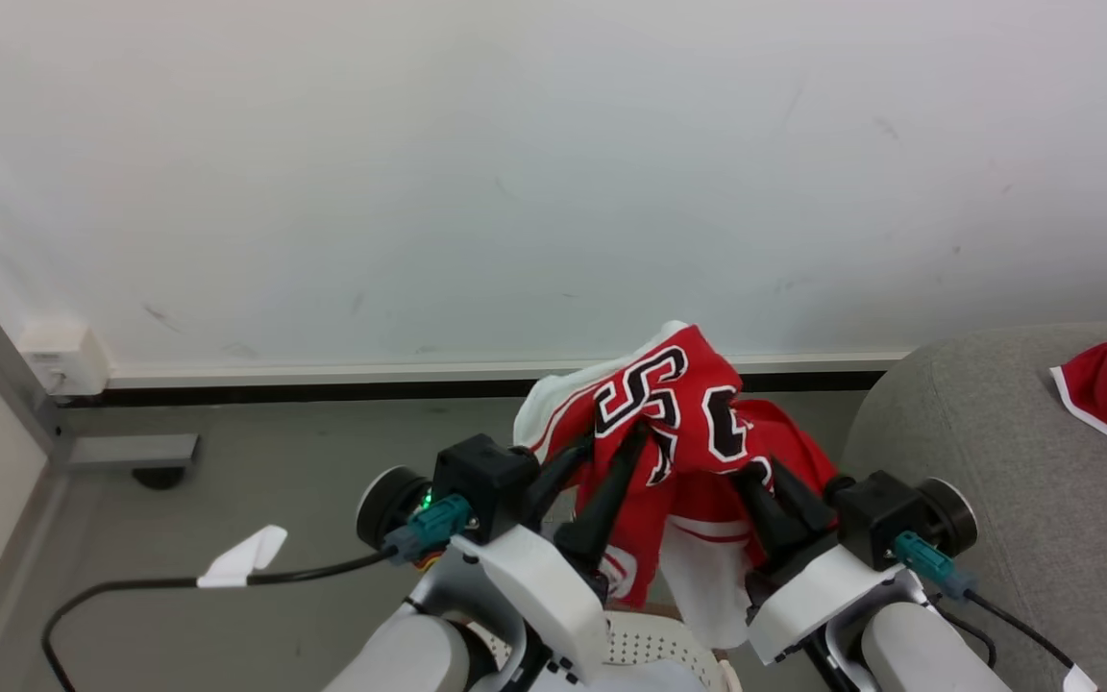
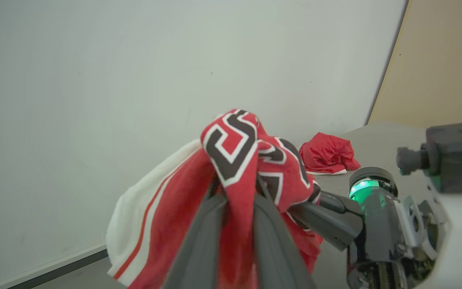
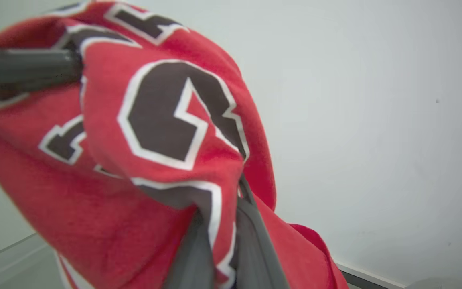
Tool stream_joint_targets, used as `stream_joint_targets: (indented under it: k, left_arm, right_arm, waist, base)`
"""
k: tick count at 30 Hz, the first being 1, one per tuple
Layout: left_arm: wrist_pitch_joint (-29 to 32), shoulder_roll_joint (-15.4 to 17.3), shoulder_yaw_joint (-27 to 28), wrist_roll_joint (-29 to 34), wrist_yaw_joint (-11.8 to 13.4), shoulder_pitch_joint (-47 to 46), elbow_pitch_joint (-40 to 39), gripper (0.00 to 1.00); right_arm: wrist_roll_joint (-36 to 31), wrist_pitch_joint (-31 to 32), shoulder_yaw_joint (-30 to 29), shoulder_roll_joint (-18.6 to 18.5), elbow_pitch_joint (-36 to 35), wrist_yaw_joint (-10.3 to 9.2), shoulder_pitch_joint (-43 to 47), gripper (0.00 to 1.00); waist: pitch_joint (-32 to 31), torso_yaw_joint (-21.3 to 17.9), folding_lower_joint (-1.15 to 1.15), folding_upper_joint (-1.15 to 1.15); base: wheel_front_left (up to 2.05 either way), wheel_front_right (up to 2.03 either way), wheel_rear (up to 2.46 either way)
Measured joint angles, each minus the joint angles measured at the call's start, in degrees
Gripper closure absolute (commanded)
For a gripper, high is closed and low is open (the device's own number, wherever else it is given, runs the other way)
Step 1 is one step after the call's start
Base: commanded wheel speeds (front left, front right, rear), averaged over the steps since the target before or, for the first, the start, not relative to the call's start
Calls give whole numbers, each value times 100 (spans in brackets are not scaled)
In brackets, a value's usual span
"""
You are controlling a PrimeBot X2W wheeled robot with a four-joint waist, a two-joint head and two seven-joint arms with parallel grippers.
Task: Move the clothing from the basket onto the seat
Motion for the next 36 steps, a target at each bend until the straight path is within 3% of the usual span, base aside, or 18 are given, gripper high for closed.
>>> stream_joint_targets:
  k: [9,15,28,36]
  left_arm:
    - [-62,20,-94,-108,-56,181,123,0]
    - [-137,12,-154,-142,-63,257,187,0]
    - [-271,-109,-389,-172,-145,342,207,0]
    - [-314,-147,-528,-171,-215,324,151,0]
  right_arm:
    - [-370,0,-850,-12,-360,0,132,100]
    - [-449,-16,-1112,-146,-617,0,163,100]
    - [-469,11,-1333,-675,-995,0,418,100]
    - [-448,124,-1497,-820,-1311,0,621,100]
  waist:
    - [42,-199,0,0]
    - [83,-450,0,0]
    - [188,-1459,0,0]
    - [330,-2062,0,0]
  base:
    - [0,0,0]
    - [0,0,0]
    - [0,0,0]
    - [0,0,0]
